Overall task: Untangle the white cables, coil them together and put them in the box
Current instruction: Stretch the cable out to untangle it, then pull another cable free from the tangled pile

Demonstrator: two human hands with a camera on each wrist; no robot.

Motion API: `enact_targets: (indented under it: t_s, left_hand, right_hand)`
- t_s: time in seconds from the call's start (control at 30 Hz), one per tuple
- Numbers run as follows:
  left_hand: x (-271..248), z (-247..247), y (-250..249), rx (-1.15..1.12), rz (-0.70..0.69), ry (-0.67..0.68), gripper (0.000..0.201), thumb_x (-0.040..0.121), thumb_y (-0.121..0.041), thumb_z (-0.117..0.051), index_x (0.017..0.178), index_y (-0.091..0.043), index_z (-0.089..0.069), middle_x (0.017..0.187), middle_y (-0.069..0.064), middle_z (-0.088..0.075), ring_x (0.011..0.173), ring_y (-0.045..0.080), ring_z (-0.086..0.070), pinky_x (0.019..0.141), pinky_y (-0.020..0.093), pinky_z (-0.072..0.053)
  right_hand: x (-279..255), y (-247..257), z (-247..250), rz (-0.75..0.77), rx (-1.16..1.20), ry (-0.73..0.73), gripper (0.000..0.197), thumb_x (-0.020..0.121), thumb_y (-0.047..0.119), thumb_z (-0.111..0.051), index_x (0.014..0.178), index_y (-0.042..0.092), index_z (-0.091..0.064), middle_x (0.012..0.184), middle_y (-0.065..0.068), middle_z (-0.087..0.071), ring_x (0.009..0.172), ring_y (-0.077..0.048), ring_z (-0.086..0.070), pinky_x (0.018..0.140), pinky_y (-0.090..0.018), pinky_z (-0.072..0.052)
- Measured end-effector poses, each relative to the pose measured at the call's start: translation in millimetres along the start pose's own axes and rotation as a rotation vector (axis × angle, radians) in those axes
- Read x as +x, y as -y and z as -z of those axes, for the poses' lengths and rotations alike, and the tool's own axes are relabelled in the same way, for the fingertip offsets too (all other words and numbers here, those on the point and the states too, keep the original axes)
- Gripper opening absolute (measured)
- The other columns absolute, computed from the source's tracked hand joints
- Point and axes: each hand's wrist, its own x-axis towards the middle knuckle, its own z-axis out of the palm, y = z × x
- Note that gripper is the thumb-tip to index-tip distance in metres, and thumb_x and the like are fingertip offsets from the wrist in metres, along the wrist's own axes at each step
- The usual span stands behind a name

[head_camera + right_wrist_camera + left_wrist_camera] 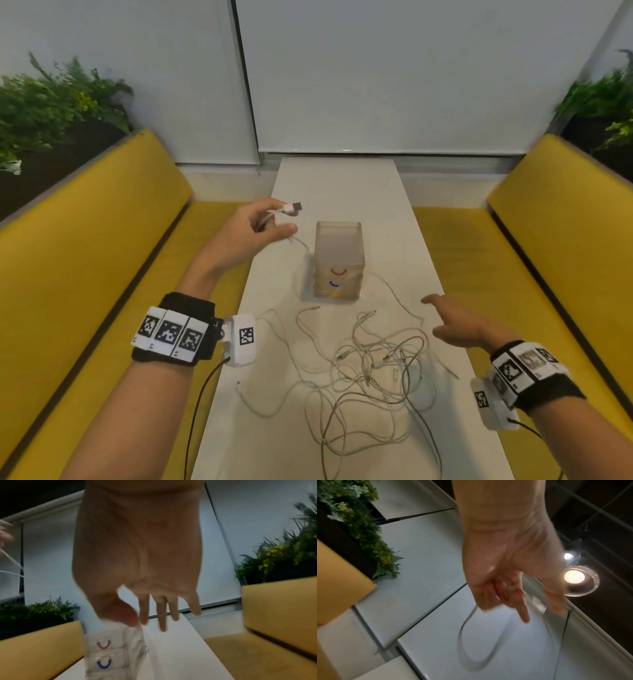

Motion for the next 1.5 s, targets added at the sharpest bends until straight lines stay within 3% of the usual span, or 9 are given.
enact_targets:
  t_s: [0.1,0.23,0.33,0.5,0.73,0.93,1.13,1.3,1.5]
  left_hand:
    - [-1.2,-6.6,-2.8,-0.063,0.001,0.049,0.021,0.098,-0.015,-0.064,0.118,-0.009,-0.068,0.063,0.0,-0.038,0.057,0.013,-0.03,0.05,0.021,-0.028]
    - [-1.9,-12.1,-0.1,-0.139,0.057,0.016,0.026,0.105,-0.02,-0.05,0.093,0.0,-0.062,0.063,-0.002,-0.03,0.055,0.011,-0.025,0.049,0.027,-0.023]
    - [-1.1,-15.4,6.2,-0.159,0.074,-0.028,0.027,0.106,-0.02,-0.047,0.08,-0.013,-0.053,0.063,-0.003,-0.034,0.054,0.009,-0.029,0.047,0.023,-0.024]
    - [-2.5,-26.9,22.2,-0.198,0.105,-0.024,0.032,0.102,-0.017,-0.049,0.07,-0.016,-0.046,0.059,-0.004,-0.037,0.05,0.008,-0.031,0.048,0.022,-0.024]
    - [-2.2,-46.0,30.9,-0.236,0.172,0.054,0.035,0.103,-0.01,-0.046,0.069,-0.013,-0.039,0.058,0.002,-0.032,0.051,0.012,-0.026,0.049,0.024,-0.02]
    - [-8.1,-70.5,37.3,-0.341,0.305,0.122,0.042,0.102,-0.008,-0.041,0.062,-0.015,-0.032,0.055,0.008,-0.034,0.047,0.016,-0.023,0.048,0.027,-0.021]
    - [-14.3,-108.3,42.3,-0.403,0.401,0.18,0.028,0.104,-0.025,-0.048,0.081,-0.009,-0.056,0.064,0.003,-0.028,0.054,0.017,-0.015,0.046,0.025,-0.015]
    - [-15.6,-142.1,32.1,-0.501,0.364,0.14,0.033,0.102,-0.041,-0.053,0.109,-0.012,-0.067,0.057,-0.009,-0.036,0.05,0.009,-0.032,0.047,0.025,-0.031]
    - [-14.0,-171.7,33.6,-0.439,0.373,-0.122,0.035,0.107,-0.029,-0.046,0.086,-0.007,-0.065,0.065,0.006,-0.058,0.052,0.011,-0.052,0.052,0.026,-0.045]
  right_hand:
    - [9.5,4.5,-0.6,-0.04,0.043,-0.034,0.058,0.086,-0.005,-0.045,0.14,0.016,-0.045,0.141,-0.011,-0.049,0.127,-0.027,-0.052,0.103,-0.039,-0.047]
    - [21.5,21.7,-20.7,-0.111,0.219,0.058,0.013,0.091,0.007,-0.055,0.086,0.014,-0.065,0.084,-0.006,-0.072,0.082,-0.027,-0.072,0.061,-0.024,-0.054]
    - [28.1,31.3,-55.4,-0.243,0.199,0.402,0.014,0.09,0.011,-0.06,0.087,0.003,-0.071,0.083,-0.014,-0.075,0.077,-0.029,-0.073,0.072,-0.034,-0.063]
    - [43.8,29.9,-106.3,-0.253,-0.201,0.093,0.033,0.091,0.027,-0.062,0.115,0.005,-0.063,0.119,-0.011,-0.067,0.11,-0.025,-0.066,0.089,-0.028,-0.053]
    - [50.4,22.6,-120.4,-0.245,-0.302,0.019,0.036,0.097,0.022,-0.058,0.128,0.005,-0.05,0.133,-0.011,-0.056,0.124,-0.023,-0.057,0.098,-0.026,-0.045]
    - [47.2,21.6,-102.8,-0.295,0.06,0.104,0.022,0.085,0.021,-0.068,0.072,0.003,-0.064,0.076,-0.01,-0.068,0.077,-0.025,-0.067,0.066,-0.029,-0.055]
    - [4.8,74.3,-7.6,0.117,0.923,0.049,0.01,0.096,0.013,-0.063,0.098,0.005,-0.058,0.081,-0.011,-0.064,0.072,-0.032,-0.072,0.071,-0.042,-0.06]
    - [-13.9,124.2,22.5,0.377,0.953,-0.091,0.011,0.094,0.011,-0.065,0.097,0.003,-0.058,0.078,-0.006,-0.066,0.062,-0.03,-0.069,0.057,-0.033,-0.056]
    - [-2.4,141.3,-12.1,0.403,1.001,-0.236,0.013,0.098,0.008,-0.058,0.089,-0.001,-0.056,0.071,-0.012,-0.065,0.051,-0.015,-0.056,0.054,-0.032,-0.045]
